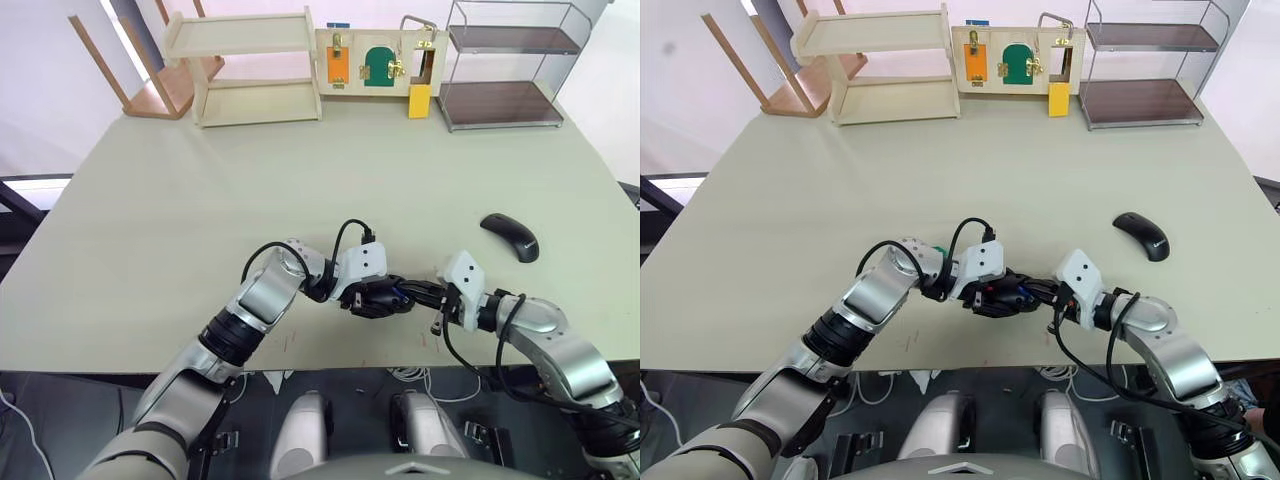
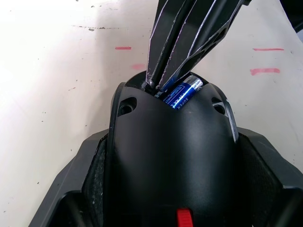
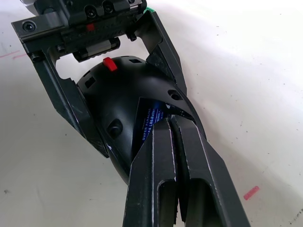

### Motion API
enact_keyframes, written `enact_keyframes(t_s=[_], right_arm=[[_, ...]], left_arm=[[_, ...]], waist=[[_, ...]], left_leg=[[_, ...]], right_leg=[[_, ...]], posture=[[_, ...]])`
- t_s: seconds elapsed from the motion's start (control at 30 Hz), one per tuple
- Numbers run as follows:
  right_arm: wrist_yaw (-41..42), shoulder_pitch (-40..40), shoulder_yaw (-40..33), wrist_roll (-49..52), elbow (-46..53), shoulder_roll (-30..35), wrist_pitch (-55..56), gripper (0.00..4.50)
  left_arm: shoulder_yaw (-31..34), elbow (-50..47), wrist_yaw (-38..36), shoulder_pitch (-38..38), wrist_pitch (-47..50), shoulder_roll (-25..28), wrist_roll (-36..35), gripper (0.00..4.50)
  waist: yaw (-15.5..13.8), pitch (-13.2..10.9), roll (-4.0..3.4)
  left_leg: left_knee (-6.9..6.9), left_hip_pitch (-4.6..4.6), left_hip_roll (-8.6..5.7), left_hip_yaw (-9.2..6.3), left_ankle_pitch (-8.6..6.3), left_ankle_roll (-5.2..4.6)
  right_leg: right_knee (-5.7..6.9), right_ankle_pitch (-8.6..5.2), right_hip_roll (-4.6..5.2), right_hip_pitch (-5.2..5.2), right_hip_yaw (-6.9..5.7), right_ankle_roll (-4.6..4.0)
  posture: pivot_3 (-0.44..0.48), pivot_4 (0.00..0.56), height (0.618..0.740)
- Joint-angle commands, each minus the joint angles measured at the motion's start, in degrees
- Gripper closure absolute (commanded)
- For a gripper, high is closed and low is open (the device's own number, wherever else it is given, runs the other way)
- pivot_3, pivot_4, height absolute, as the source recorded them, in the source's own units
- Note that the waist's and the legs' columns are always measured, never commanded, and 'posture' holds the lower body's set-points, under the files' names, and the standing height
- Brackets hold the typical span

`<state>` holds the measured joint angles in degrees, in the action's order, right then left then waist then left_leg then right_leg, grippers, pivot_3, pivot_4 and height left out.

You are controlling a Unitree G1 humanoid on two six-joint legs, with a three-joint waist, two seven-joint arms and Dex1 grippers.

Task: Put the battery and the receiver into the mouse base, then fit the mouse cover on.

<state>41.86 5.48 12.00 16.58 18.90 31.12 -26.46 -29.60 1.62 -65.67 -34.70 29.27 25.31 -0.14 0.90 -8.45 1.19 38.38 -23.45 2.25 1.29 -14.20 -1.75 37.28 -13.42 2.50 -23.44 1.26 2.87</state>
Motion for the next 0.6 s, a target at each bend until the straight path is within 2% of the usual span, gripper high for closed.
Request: enact_keyframes(t_s=[0.03, 0.2, 0.6], right_arm=[[-0.71, -1.39, 2.15, -2.47, -4.07, 0.54, -3.17, 4.44], [-1.04, -1.06, 1.96, -2.6, -5.74, 0.1, -2.66, 4.44], [1.1, -3.2, -6.2, 3.57, -2.36, -4.67, 10.99, 4.44]], left_arm=[[-1.98, 2.09, -0.81, 2.13, 1.94, 1.36, 0.82, 1.54], [-1.97, 2.49, -0.59, 1.92, 1.85, 1.14, 0.87, 1.54], [-2.52, 2.4, -0.28, 2.23, 0.93, 0.98, 1.18, 1.54]], waist=[[0.0, 0.03, 0.02], [0.01, 0.09, 0.04], [-0.09, 0.15, 0.05]], left_leg=[[0.0, 0.07, 0.0, 0.01, 0.0, 0.0], [-0.09, 0.67, 0.06, 0.0, -0.01, 0.0], [-0.09, 0.62, 0.09, -0.02, -0.01, 0.01]], right_leg=[[0.06, -0.03, -0.01, 0.04, 0.02, -0.01], [0.14, -0.22, -0.06, 0.47, 0.03, -0.03], [0.16, -0.23, -0.09, 0.43, 0.08, -0.03]], posture=[[0.0, 0.15, 0.74], [0.0, 0.15, 0.74], [0.0, 0.15, 0.74]])
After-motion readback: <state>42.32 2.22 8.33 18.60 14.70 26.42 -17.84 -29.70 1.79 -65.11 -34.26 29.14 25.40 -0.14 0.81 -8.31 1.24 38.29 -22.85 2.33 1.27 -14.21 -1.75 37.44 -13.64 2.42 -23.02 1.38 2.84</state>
